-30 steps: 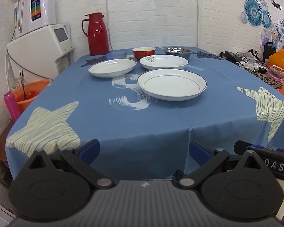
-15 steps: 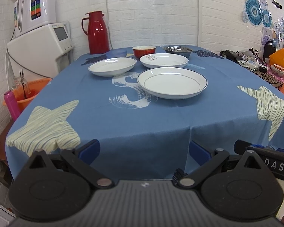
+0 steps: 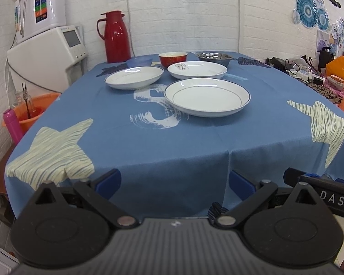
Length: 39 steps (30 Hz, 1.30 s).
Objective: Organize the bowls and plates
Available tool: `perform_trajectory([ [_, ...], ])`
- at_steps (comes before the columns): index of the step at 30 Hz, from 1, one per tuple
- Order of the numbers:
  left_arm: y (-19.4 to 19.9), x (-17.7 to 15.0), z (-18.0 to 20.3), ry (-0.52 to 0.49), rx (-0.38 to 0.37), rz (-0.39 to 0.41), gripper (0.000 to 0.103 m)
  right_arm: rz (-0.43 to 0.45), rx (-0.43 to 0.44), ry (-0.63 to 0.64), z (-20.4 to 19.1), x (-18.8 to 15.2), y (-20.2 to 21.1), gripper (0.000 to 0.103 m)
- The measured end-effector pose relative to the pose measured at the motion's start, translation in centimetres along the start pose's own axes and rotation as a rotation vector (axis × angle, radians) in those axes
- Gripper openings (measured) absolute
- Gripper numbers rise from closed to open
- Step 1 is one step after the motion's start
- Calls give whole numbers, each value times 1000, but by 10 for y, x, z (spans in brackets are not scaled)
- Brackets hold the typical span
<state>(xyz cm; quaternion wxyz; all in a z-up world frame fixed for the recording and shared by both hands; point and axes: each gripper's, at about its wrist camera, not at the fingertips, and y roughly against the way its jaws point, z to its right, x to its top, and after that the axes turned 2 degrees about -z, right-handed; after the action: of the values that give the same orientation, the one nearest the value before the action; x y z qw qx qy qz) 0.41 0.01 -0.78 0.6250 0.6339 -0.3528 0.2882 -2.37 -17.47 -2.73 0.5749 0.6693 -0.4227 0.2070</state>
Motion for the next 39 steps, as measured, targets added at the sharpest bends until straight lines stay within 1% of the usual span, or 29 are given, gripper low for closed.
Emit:
perform_trajectory([
  [8,-2,0,1,1,-4,-5,100,-2,-4,-9,3,1,0,88],
  [12,-5,0,-1,11,-14,-27,100,3,-4,-11,4,1,1,88],
  [18,-2,1,-2,9,8,-9,100,-7,4,0,0,-1,-1,88],
  [31,-9,1,0,13,16,-49,100,-17,2,-15,3,0,-4,88],
  [39,-9,2,2,6,22,-53,100,-22,2,-21,5,0,-5,88],
])
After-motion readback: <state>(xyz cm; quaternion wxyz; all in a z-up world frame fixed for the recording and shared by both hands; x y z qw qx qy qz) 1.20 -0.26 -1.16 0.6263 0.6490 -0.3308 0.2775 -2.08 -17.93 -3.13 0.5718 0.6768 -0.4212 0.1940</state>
